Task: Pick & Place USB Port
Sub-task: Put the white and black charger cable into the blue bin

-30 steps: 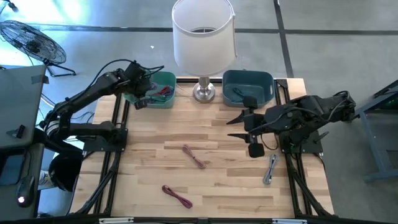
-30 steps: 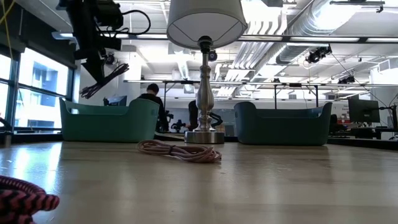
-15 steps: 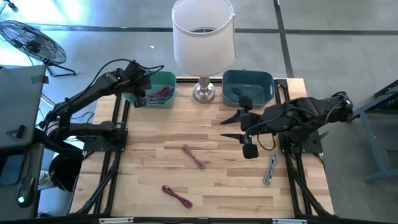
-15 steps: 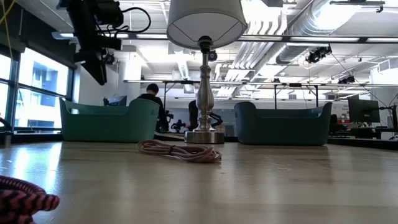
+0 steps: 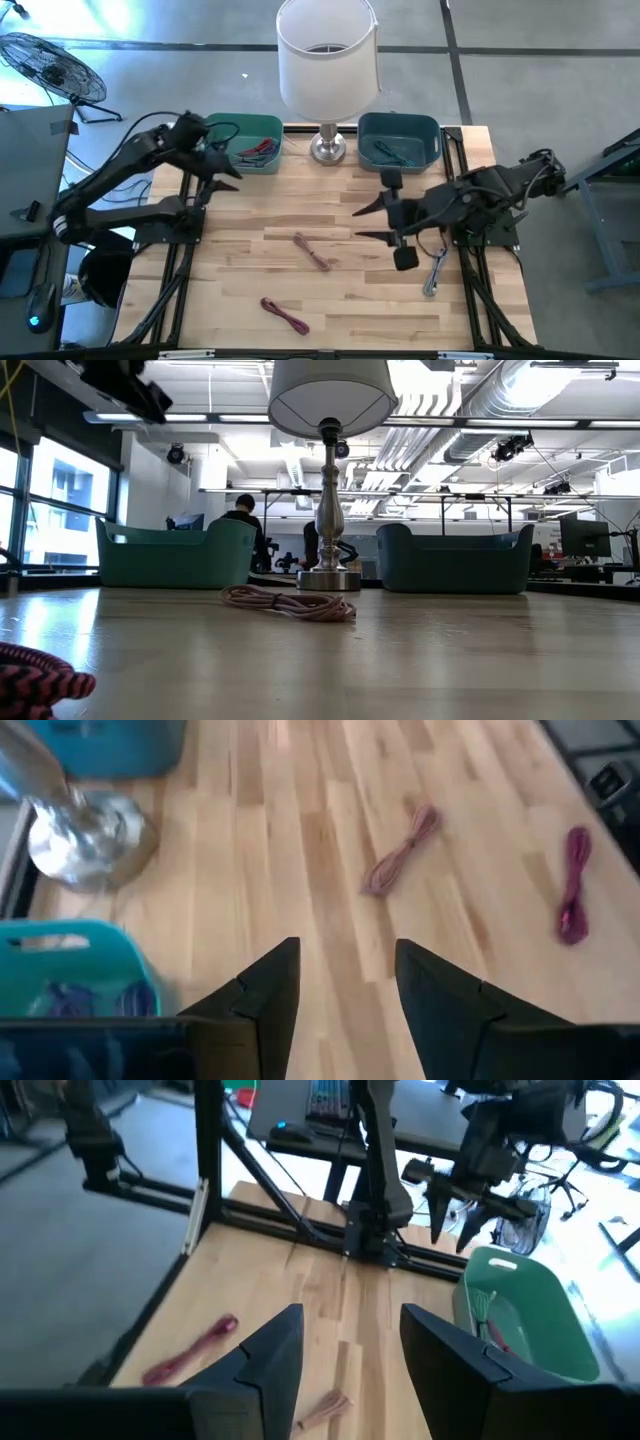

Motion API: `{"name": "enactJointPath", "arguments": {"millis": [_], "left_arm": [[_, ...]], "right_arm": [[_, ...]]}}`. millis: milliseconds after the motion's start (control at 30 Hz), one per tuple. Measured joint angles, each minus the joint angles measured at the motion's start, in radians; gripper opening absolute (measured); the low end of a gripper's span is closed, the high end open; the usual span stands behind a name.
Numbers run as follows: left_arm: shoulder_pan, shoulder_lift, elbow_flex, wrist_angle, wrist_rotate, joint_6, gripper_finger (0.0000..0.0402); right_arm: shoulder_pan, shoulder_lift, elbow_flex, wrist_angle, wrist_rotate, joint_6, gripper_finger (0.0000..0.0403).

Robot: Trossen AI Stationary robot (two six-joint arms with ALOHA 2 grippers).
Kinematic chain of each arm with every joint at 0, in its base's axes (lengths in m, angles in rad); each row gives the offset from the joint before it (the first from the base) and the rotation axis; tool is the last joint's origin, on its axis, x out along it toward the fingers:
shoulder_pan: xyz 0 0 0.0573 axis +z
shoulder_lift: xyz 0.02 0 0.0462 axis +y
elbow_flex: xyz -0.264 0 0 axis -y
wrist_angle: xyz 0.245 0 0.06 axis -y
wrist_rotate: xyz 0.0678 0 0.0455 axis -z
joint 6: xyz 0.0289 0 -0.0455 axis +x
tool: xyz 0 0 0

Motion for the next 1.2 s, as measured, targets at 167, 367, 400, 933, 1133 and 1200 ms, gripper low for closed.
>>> {"name": "enactJointPath", "arguments": {"millis": [167, 367, 400, 933, 1133, 1200], "left_arm": [[-0.077, -0.105, 0.000, 0.016, -0.026, -0.144, 0.0160], [-0.126, -0.156, 0.000, 0.015, -0.081, -0.301, 0.0160], [-0.130, -0.157, 0.000, 0.013, -0.093, -0.316, 0.0160], [-0.129, -0.154, 0.000, 0.002, -0.116, -0.347, 0.0160], [-0.129, -0.154, 0.000, 0.002, -0.131, -0.396, 0.0160], [-0.129, -0.154, 0.000, -0.003, -0.151, -0.398, 0.0160]], "right_arm": [[-0.015, 0.037, 0.000, 0.000, -0.001, -0.035, 0.0161], [-0.079, 0.088, 0.000, -0.006, -0.021, 0.013, 0.0161], [-0.095, 0.095, 0.000, -0.011, -0.035, 0.039, 0.0161], [-0.216, 0.201, 0.000, -0.067, -0.268, 0.162, 0.0246], [-0.214, 0.209, 0.000, -0.099, -0.290, 0.151, 0.0248], [-0.214, 0.210, 0.000, -0.118, -0.289, 0.151, 0.0248]]}}
